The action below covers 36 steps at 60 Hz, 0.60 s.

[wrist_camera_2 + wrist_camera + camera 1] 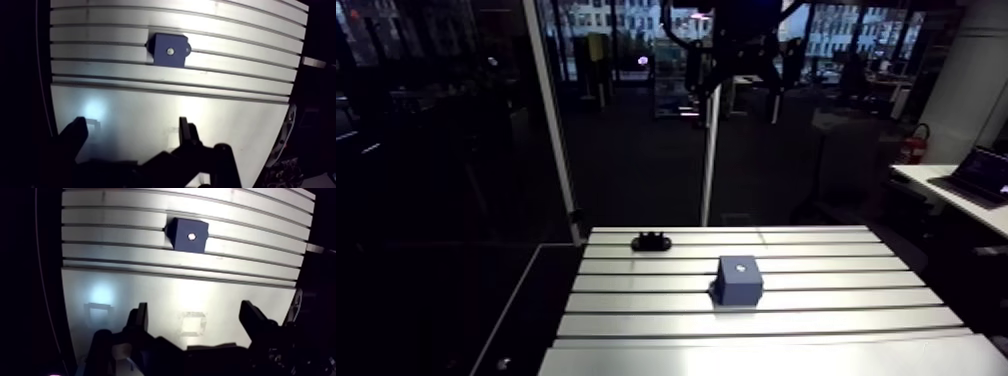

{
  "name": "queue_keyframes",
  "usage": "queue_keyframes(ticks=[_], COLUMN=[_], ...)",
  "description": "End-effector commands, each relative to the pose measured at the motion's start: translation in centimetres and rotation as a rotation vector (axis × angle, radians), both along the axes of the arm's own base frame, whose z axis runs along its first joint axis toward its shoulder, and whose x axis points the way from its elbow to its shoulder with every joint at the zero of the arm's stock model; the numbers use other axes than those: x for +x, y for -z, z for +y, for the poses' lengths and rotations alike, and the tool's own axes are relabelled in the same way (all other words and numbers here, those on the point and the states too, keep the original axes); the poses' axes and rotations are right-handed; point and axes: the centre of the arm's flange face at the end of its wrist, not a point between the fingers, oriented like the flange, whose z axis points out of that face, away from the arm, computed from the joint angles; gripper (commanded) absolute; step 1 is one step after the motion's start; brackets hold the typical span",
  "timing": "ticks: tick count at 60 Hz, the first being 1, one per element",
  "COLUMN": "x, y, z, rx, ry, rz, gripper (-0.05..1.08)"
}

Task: Pick up the M10 bolt and insert it into the hex recess until seated.

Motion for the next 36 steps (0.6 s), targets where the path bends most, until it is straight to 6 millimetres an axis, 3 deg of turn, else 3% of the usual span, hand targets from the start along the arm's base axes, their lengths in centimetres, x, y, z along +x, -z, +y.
queue_keyframes(ticks=[1,36], x=[-0.1,-1.3], y=[0.2,0.6], z=[-0.1,-0.1], rx=[-0.002,-0.013], ry=[-0.001,0.001], rz=[-0.005,-0.009], gripper=[0.01,0.01])
